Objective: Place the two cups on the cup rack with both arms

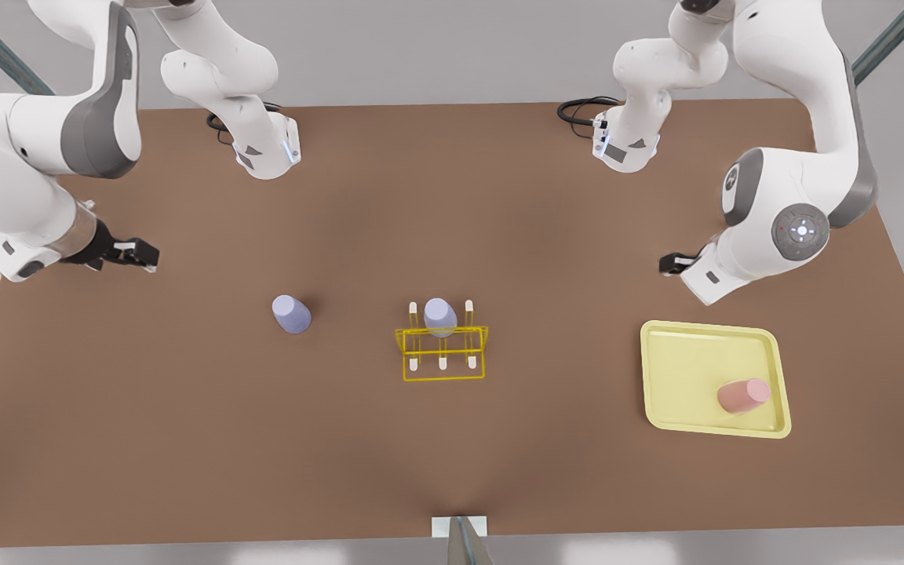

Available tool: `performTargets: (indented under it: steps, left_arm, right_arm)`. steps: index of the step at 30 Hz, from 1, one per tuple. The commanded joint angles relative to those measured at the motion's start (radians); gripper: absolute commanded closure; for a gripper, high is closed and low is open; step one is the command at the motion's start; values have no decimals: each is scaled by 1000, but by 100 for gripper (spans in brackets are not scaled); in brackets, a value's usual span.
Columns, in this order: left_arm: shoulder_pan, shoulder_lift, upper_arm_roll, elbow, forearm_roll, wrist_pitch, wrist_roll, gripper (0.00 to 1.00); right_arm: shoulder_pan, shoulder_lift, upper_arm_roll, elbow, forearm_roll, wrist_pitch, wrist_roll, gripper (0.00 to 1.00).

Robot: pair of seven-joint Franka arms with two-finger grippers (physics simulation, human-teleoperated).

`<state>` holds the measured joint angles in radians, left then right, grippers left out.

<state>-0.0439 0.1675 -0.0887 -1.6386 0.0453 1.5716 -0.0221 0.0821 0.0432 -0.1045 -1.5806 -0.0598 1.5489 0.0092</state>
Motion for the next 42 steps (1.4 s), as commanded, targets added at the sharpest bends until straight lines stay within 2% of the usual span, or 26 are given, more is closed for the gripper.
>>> performTargets:
  steps: [1,4,5,6,8,10,14,23,30,38,39,40,42]
  left_arm:
    - [-19,1,50,14,4,91,4,0]
    - [-22,-3,50,14,-4,85,7,0]
    - [-24,-3,52,14,-33,85,4,0]
    - [-21,-14,55,14,-36,70,7,0]
    - [-24,-14,63,13,-35,70,5,0]
    - [-24,-10,66,11,-35,73,-2,0]
    - [-30,-10,69,5,-27,70,-1,0]
    - [-39,-6,96,-1,-27,65,-1,0]
    - [-39,1,96,-20,-27,65,-1,0]
    - [-37,9,99,-21,-25,67,-1,0]
    - [-36,24,99,-17,-24,82,-1,0]
    - [-31,50,133,-18,-25,187,7,0]
    - [39,188,176,18,-59,405,119,0]
  right_arm:
    - [10,0,0,1,-11,83,-2,0]
    - [42,35,9,-65,-11,88,-66,0]
    - [54,102,11,-59,-8,112,-71,0]
    - [113,110,12,-87,-2,172,-60,0]
    - [117,99,12,-246,0,395,-58,0]
    - [125,104,14,-318,12,534,-58,0]
    - [153,70,16,-446,29,665,-35,0]
    - [255,191,25,-476,78,758,-32,0]
    - [246,173,23,-618,78,893,-32,0]
    - [248,196,25,-659,140,881,-44,0]
    - [248,196,25,-662,140,881,-49,0]
    - [248,196,25,-668,140,881,-49,0]
    - [248,205,23,-684,140,879,-51,0]
